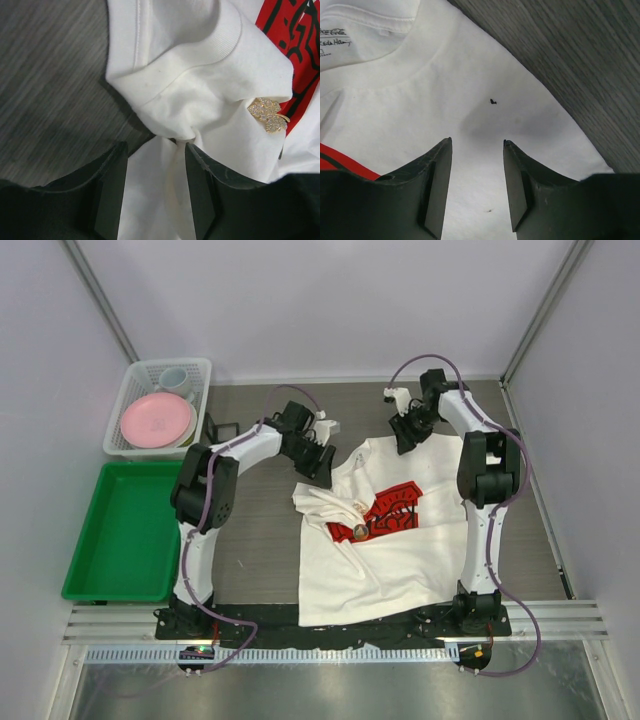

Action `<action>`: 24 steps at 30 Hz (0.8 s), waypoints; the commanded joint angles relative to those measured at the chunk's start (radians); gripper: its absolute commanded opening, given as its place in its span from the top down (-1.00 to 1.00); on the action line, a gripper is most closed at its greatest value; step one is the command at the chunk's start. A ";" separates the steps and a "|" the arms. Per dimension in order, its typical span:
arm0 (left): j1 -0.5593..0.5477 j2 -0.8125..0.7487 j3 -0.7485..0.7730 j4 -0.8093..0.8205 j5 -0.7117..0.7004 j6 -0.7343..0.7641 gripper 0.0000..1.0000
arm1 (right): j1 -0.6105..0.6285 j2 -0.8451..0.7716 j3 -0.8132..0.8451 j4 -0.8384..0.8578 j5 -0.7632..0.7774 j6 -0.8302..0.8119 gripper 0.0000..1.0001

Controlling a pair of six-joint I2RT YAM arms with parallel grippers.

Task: Pin the brooch onto the clothing
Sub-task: Smooth out the clothing with brooches at the center of the board.

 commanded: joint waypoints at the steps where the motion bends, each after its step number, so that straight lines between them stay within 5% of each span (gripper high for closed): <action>1: -0.025 -0.003 -0.018 0.010 0.023 -0.046 -0.07 | -0.018 0.022 0.016 0.021 0.036 -0.008 0.02; 7: -0.031 0.069 0.005 0.093 0.025 -0.197 0.06 | -0.033 0.041 -0.011 0.039 0.065 0.006 0.05; 12: 0.034 0.051 0.019 0.186 -0.033 -0.253 0.98 | -0.070 0.072 -0.001 0.070 0.132 0.040 0.12; 16: 0.132 0.006 0.064 0.235 -0.173 -0.221 1.00 | -0.107 0.091 0.012 0.113 0.195 0.090 0.14; 24: 0.160 0.078 0.249 0.203 -0.388 -0.109 1.00 | -0.122 0.101 0.056 0.262 0.316 0.209 0.11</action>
